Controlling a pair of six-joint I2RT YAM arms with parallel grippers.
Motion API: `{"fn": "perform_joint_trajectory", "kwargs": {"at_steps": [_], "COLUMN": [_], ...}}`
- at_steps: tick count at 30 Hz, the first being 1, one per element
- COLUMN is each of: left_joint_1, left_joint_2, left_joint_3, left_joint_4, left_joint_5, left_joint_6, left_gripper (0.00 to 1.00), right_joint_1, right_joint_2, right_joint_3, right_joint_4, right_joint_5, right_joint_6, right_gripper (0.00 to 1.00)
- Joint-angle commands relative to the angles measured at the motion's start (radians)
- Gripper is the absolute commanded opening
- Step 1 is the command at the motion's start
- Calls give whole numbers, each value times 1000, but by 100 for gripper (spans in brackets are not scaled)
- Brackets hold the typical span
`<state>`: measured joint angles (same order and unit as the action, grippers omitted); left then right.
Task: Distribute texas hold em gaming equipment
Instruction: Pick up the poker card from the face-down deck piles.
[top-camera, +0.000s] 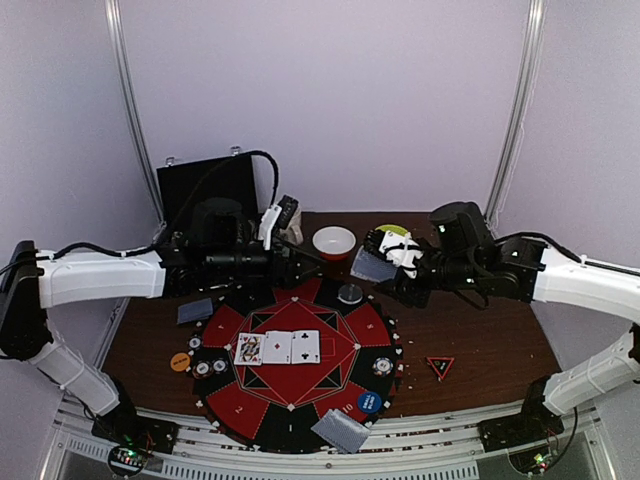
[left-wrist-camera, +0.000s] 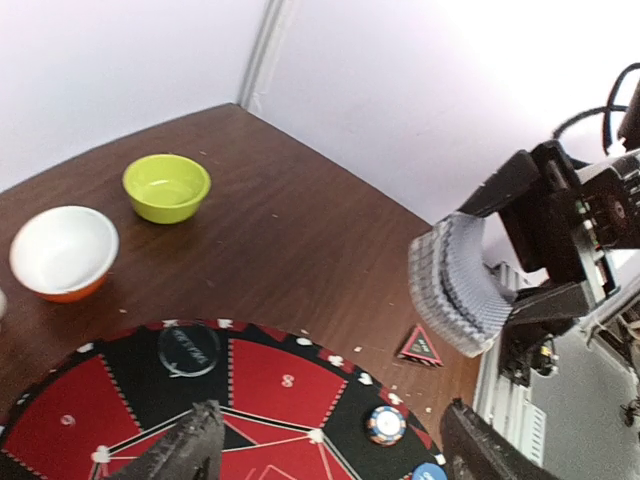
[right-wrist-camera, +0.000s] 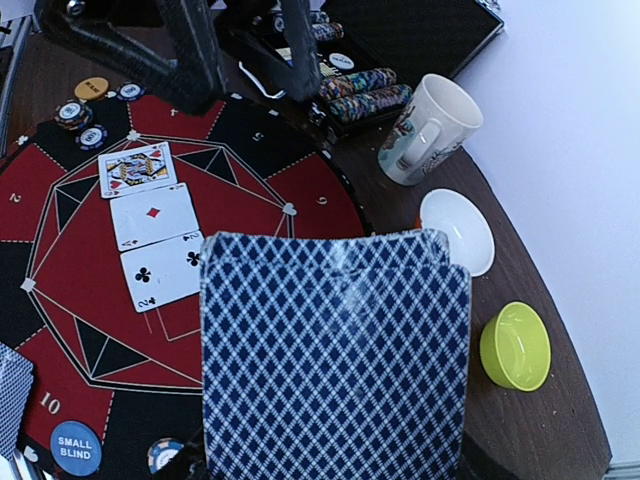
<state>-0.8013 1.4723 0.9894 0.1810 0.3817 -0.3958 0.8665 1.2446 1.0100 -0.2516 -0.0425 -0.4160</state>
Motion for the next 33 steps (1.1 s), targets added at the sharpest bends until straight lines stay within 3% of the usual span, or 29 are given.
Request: {"fn": "perform_joint_trajectory", "kwargs": {"at_steps": [1, 5, 9, 16, 20, 27, 30, 33], "left_joint_1": [-12, -12, -23, -57, -76, -77, -75, -75], "left_joint_2": [46, 70, 97, 154, 173, 168, 147, 133], "left_joint_3": [4, 16, 33, 138, 172, 220, 213, 208], "left_joint_4": [176, 174, 140, -83, -107, -248, -284, -296], "left_joint_5": [219, 216, 205, 45, 34, 14, -30, -35], "left_joint_6": [-136, -142, -127, -2, 20, 91, 110, 119], "left_gripper": [87, 98, 98, 92, 91, 42, 39, 47], "right_joint_1": [41, 76, 104, 134, 148, 152, 152, 151], "right_joint_2": [45, 84, 114, 138, 153, 136, 119, 112], "right_joint_3": [17, 39, 63, 96, 109, 108, 97, 90], "right_joint_4": [29, 20, 6, 7, -1, -5, -1, 3], "right_joint_5": [12, 32, 43, 48, 60, 86, 97, 109], "right_joint_6": [-9, -23, -32, -54, -62, -65, -70, -75], "right_gripper": [57, 57, 56, 56, 56, 56, 57, 57]}}
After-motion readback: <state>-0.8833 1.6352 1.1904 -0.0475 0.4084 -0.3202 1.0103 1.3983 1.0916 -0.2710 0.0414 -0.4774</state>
